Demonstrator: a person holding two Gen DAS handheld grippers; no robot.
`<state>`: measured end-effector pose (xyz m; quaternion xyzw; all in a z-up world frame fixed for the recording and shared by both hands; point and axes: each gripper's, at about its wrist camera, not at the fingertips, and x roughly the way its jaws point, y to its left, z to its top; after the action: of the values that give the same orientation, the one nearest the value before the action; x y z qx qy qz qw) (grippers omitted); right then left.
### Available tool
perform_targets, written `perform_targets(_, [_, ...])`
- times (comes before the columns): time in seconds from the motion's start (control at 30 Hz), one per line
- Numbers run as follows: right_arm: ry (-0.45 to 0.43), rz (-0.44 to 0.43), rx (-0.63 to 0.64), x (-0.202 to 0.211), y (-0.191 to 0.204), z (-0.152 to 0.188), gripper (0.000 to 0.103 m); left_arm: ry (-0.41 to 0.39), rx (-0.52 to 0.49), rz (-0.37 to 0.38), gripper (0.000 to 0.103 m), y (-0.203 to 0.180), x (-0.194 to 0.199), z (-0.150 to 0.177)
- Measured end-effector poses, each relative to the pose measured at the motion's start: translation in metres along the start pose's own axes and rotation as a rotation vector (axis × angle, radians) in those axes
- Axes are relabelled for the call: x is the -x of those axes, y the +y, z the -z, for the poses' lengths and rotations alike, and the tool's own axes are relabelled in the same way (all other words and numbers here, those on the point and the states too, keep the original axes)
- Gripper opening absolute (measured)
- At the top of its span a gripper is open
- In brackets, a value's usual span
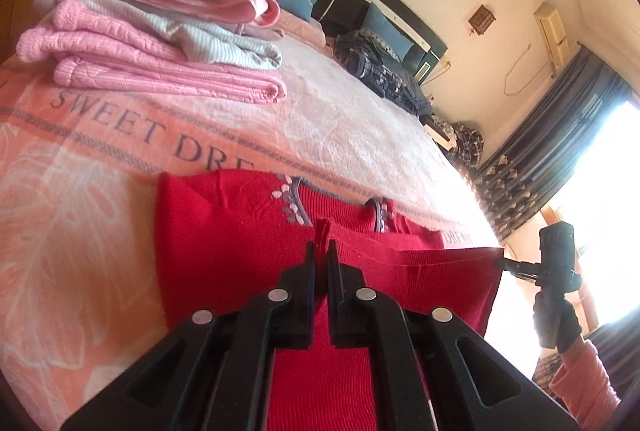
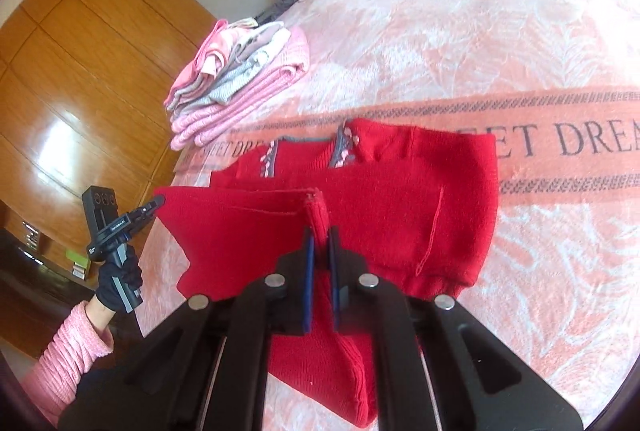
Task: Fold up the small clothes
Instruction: 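Carry the hem over the folded sleeves with both tools and release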
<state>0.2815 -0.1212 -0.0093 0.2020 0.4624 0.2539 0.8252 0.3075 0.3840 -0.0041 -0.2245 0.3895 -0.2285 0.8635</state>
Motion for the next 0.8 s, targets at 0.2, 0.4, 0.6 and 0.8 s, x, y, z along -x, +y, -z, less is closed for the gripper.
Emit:
perform_targets(0.2, [-0.073, 0.040, -0.044, -0.018, -0.019, -0.049, 0.005, -0.113, 0.044, -0.016, 0.004, 0.003, -0.023, -0.050])
perform_targets(0.4, [-0.058, 0.107, -0.093, -0.065, -0.054, -0.082, 0.005, -0.094, 0.017, -0.081, 0.004, 0.015, -0.083, -0.073])
perform_targets(0.6, [0.009, 0.191, -0.124, -0.109, -0.087, -0.087, 0.004, 0.004, -0.009, -0.174, 0.004, 0.041, -0.134, -0.062])
perform_targets(0.8, [0.061, 0.268, -0.172, -0.121, -0.108, -0.069, 0.010, 0.103, 0.013, -0.276, 0.018, 0.067, -0.150, -0.045])
